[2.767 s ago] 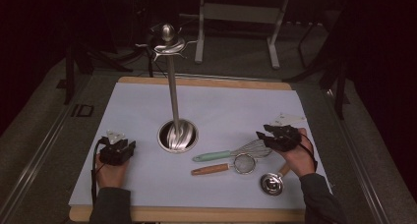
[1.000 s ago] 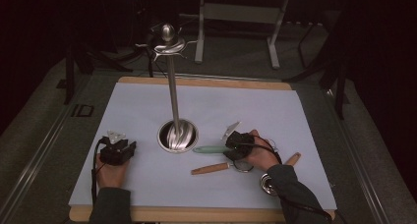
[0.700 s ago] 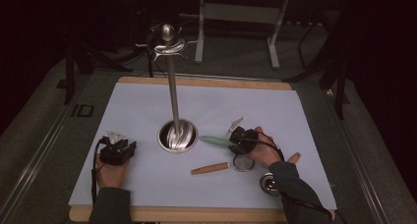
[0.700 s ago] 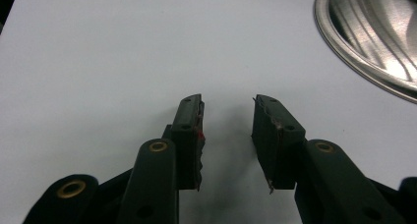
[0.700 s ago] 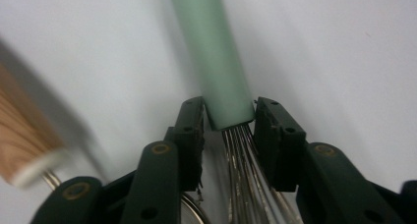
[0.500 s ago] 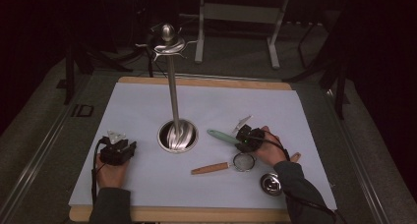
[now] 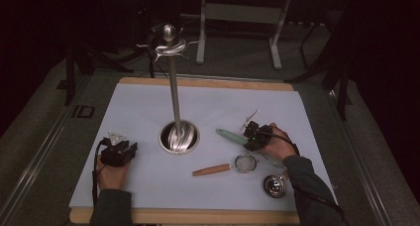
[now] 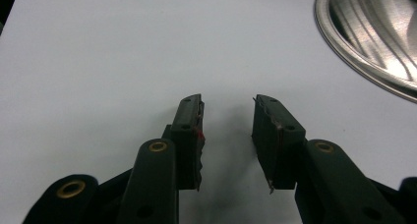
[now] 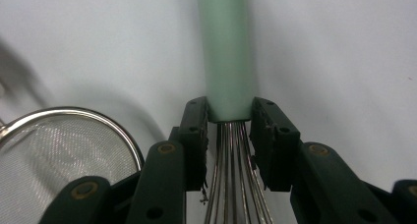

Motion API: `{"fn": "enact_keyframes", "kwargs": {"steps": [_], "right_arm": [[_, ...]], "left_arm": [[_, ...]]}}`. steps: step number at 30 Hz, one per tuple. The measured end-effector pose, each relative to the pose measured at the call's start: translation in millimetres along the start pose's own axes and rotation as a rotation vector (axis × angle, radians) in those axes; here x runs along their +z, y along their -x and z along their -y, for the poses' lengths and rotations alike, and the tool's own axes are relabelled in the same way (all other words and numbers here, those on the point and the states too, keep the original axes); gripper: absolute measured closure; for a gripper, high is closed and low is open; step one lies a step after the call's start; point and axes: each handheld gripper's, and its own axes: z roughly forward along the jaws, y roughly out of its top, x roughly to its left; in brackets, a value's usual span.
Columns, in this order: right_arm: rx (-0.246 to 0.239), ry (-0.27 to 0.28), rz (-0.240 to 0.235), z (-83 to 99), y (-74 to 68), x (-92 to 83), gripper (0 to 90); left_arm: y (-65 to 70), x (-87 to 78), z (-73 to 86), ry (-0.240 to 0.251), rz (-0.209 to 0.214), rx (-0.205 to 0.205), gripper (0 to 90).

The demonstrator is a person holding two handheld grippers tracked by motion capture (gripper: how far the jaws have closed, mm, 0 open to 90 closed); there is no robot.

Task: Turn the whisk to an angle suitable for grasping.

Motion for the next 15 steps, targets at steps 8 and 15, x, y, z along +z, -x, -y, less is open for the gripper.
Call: {"fn": "enact_keyframes", "kwargs": {"steps": [8, 15], "right_arm": [[-0.035, -0.079, -0.09, -19.7, 11.8, 1.0, 68.0], [-0.03, -0.126, -0.133, -27.2, 16.8, 9.0, 66.8]], "left_arm": [[-0.1, 0.0, 0.0, 0.0, 0.002, 0.001, 64.3], [0.0, 0.1, -0.1, 0.0, -0.001, 0.001, 63.6]]}}
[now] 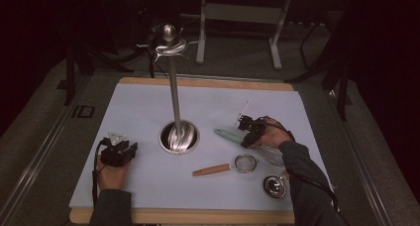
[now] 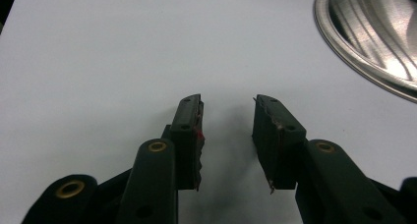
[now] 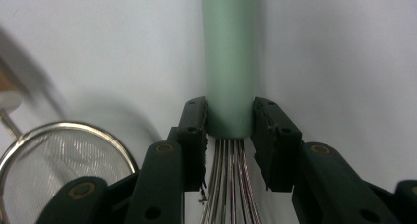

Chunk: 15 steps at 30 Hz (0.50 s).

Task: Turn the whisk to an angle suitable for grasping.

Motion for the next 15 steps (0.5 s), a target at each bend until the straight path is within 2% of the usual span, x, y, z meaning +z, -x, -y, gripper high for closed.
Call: {"fn": "enact_keyframes", "kwargs": {"steps": [3, 5, 9, 15], "right_arm": [[0.003, -0.038, -0.006, -4.2, 0.3, 9.4, 68.4], [0.002, -0.048, -0.004, -5.8, 0.6, 8.8, 68.8], [-0.019, -0.038, 0.023, -5.2, -2.3, 8.8, 69.2], [-0.006, -0.013, 0.045, -2.9, -0.9, 7.0, 69.3]], "left_arm": [[-0.1, -0.1, 0.0, 0.001, 0.002, -0.002, 63.3], [0.0, 0.0, 0.0, 0.001, 0.003, 0.0, 63.3], [0.0, 0.0, 0.0, 0.0, 0.003, 0.0, 63.3], [-0.1, 0.0, 0.0, 0.0, 0.002, -0.001, 63.2]]}}
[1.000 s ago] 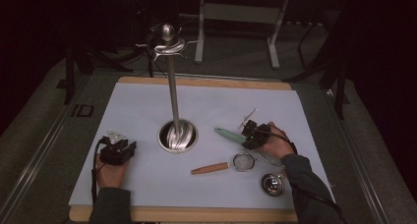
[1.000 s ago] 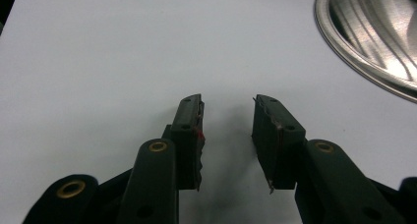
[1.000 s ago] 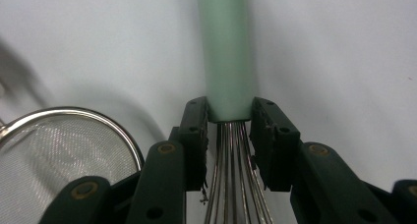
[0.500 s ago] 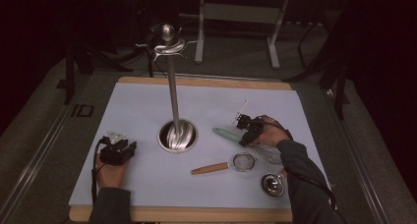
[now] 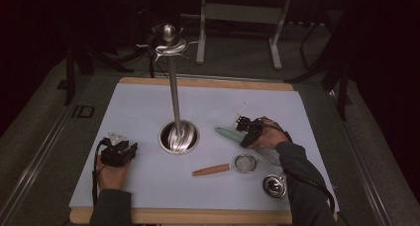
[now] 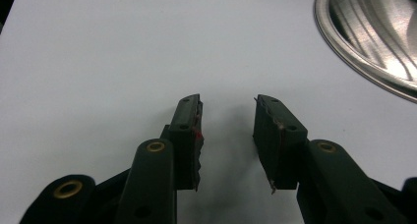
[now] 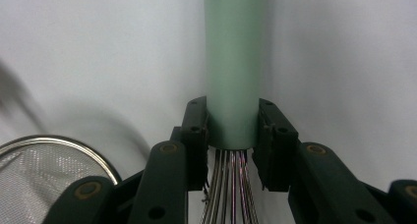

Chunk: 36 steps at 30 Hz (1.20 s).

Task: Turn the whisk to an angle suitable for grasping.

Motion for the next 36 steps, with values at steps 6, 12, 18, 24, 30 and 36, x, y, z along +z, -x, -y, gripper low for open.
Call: {"fn": "enact_keyframes", "kwargs": {"steps": [6, 12, 18, 24, 30, 36], "right_arm": [[0.002, 0.043, 0.021, 0.4, -2.8, -9.6, 69.4], [-0.008, 0.088, 0.041, 0.3, -4.4, -20.5, 69.4], [-0.031, 0.14, 0.077, 0.6, -10.1, -30.9, 69.3], [-0.032, 0.218, 0.115, 2.9, -14.9, -43.2, 69.3], [-0.035, 0.286, 0.137, 3.5, -19.6, -52.0, 69.3], [-0.026, 0.349, 0.175, 3.0, -26.7, -58.4, 69.3]], "left_arm": [[0.2, -0.1, 0.0, 0.0, -0.002, 0.002, 63.1], [0.0, 0.0, 0.0, 0.0, -0.002, 0.0, 62.9], [0.0, 0.0, 0.0, 0.0, -0.003, 0.0, 62.8], [0.1, 0.0, 0.0, 0.0, -0.004, 0.0, 62.6], [-0.1, 0.0, 0.0, 0.0, -0.003, -0.001, 62.3], [0.0, 0.0, 0.0, 0.0, -0.006, -0.001, 61.9]]}}
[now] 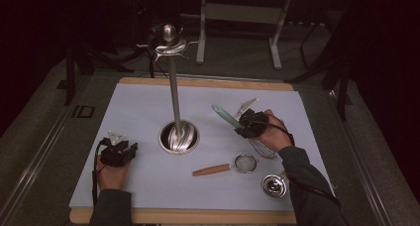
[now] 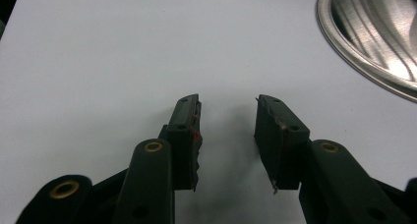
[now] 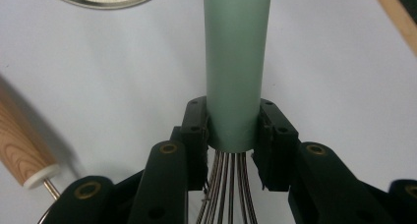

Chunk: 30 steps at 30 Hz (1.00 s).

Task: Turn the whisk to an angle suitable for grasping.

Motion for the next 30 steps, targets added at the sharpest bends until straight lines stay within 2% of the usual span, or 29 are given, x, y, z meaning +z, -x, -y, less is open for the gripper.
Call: {"fn": "enact_keyframes", "kwargs": {"steps": [8, 12, 26, 30], "right_arm": [[-0.009, 0.039, 0.028, -2.0, -4.9, -4.6, 69.3], [-0.006, 0.085, 0.039, -2.9, -6.6, -9.4, 69.3], [-0.022, 0.147, 0.071, -7.8, -14.7, -16.1, 69.3], [-0.039, 0.167, 0.089, -12.1, -18.1, -20.2, 69.3]], "left_arm": [[0.0, 0.0, 0.0, 0.0, 0.0, 0.0, 61.7], [0.1, -0.1, 0.0, 0.0, -0.002, 0.0, 61.6], [-0.1, -0.2, 0.0, -0.001, -0.003, 0.001, 61.4], [-0.2, -0.2, 0.0, -0.001, -0.002, 0.001, 61.4]]}}
